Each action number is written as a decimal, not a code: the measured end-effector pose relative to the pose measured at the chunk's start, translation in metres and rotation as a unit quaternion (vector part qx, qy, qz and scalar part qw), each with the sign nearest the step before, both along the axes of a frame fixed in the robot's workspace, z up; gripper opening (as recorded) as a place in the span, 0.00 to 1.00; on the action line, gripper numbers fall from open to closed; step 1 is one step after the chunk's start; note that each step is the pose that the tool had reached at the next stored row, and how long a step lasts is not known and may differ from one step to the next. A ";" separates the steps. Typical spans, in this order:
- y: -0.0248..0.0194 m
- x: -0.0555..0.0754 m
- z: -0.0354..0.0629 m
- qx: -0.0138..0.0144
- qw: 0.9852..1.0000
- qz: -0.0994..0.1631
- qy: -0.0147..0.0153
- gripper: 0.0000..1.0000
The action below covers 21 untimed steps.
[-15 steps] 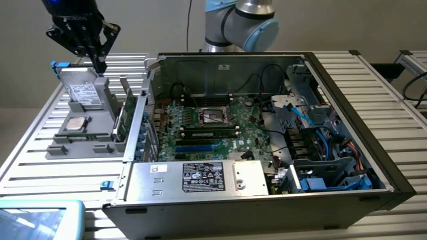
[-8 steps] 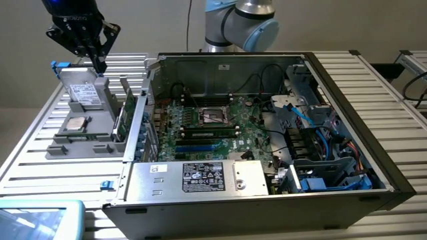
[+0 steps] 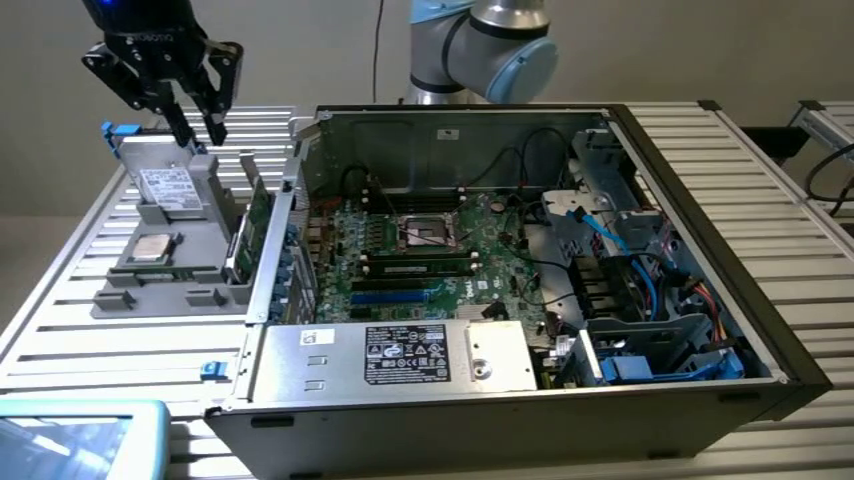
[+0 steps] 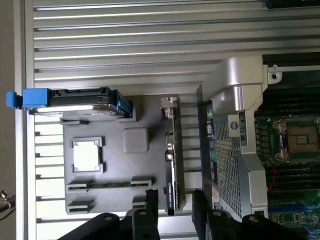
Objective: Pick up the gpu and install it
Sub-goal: 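Pick up the gpu and move the gpu toward the slot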
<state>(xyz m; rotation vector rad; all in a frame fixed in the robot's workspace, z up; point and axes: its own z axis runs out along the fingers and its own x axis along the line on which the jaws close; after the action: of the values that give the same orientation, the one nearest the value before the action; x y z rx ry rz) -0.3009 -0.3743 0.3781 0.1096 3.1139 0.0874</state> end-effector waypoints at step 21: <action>0.0005 -0.008 -0.0368 0.000 1.000 0.000 -0.010 0.44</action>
<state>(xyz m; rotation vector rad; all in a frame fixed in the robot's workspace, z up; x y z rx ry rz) -0.3087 -0.3738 0.3413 0.1078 3.0931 0.0881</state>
